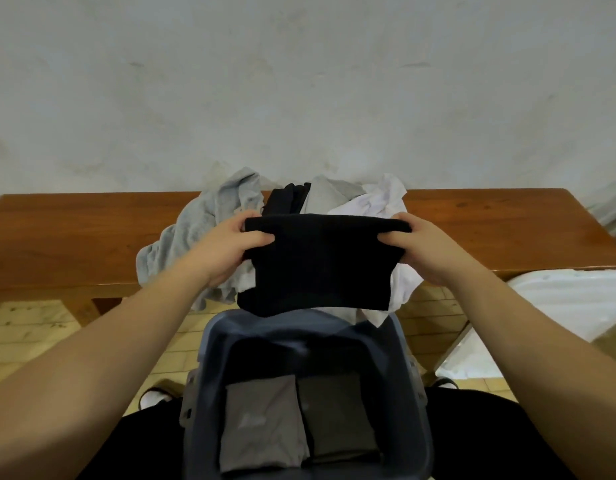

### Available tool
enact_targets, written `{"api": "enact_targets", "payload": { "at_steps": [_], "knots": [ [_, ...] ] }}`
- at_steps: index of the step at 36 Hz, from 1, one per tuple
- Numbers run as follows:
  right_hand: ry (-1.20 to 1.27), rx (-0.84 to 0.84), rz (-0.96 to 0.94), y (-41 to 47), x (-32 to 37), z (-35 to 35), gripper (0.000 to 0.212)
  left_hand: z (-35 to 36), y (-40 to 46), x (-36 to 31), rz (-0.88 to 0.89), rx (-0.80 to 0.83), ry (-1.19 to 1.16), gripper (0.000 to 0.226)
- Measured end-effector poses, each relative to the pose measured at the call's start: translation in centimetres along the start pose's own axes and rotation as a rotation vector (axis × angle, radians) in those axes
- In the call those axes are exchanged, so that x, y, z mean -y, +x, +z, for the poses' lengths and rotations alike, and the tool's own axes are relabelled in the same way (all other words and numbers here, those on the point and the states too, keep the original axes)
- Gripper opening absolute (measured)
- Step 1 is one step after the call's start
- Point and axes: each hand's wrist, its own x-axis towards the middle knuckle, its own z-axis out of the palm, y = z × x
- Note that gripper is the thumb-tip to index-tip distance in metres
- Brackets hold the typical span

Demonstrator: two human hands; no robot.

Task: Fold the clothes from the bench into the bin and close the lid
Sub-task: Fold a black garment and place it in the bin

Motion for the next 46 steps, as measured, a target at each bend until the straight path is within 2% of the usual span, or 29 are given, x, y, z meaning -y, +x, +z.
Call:
{"api": "enact_targets", "payload": {
  "at_steps": [4, 6, 8, 13, 16, 19, 23, 27, 31, 34, 36, 40, 44, 46],
  "knots": [
    [0.14, 0.093, -0.005, -3.0, -1.3, 0.1, 0.015, 0.9, -4.2, 1.1, 0.004, -0.004, -0.05, 0.016],
    [0.122, 0.129, 0.021, -4.3, -2.0, 0.1, 0.025, 1.4, -5.6, 2.2, -0.017, 0.003, -0.043, 0.019],
    [0.067, 0.179, 0.075, -5.4, -3.2, 0.6, 0.026, 2.0, -7.0, 3.9, -0.085, 0.011, -0.055, 0.019],
    [-0.24, 0.318, 0.246, -6.6, -7.7, 2.3, 0.016, 2.9, -9.1, 9.2, -0.281, 0.008, -0.042, 0.029],
    [-0.43, 0.396, 0.333, -6.5, -10.8, 4.1, 0.015, 3.6, -9.2, 13.0, -0.427, 0.009, 0.05, 0.016],
    [-0.591, 0.474, 0.42, -5.3, -14.4, 6.2, 0.019, 4.6, -8.6, 17.1, -0.556, 0.017, 0.122, 0.018],
    [-0.811, 0.557, 0.427, -3.5, -19.0, 8.6, 0.023, 5.8, -7.3, 22.4, -0.633, 0.038, 0.285, 0.016],
    [-0.87, 0.525, 0.427, -1.8, -23.3, 9.9, 0.019, 7.0, -5.2, 26.6, -0.591, 0.079, 0.561, 0.02],
    [-0.879, 0.32, 0.426, -0.2, -26.9, 9.9, 0.024, 8.1, -3.0, 28.9, -0.466, -0.01, 0.668, 0.017],
    [-0.937, 0.192, 0.366, 0.5, -28.6, 9.7, 0.023, 8.9, -1.6, 30.7, -0.318, 0.001, 0.766, 0.014],
    [-1.066, 0.16, 0.281, 0.6, -30.0, 9.8, 0.023, 9.5, -1.1, 32.2, -0.224, 0.039, 0.813, 0.015],
    [-1.369, 0.233, 0.188, 0.5, -33.5, 10.6, 0.029, 10.2, -1.3, 35.7, -0.137, 0.151, 0.962, 0.02],
    [-1.534, 0.479, 0.227, -0.4, -37.0, 12.2, 0.036, 11.0, -2.5, 39.6, -0.115, 0.338, 1.074, 0.009],
    [-1.588, 0.602, 0.223, -1.1, -38.4, 13.3, 0.038, 11.5, -3.4, 41.2, -0.125, 0.452, 1.149, 0.026]
  ]
}}
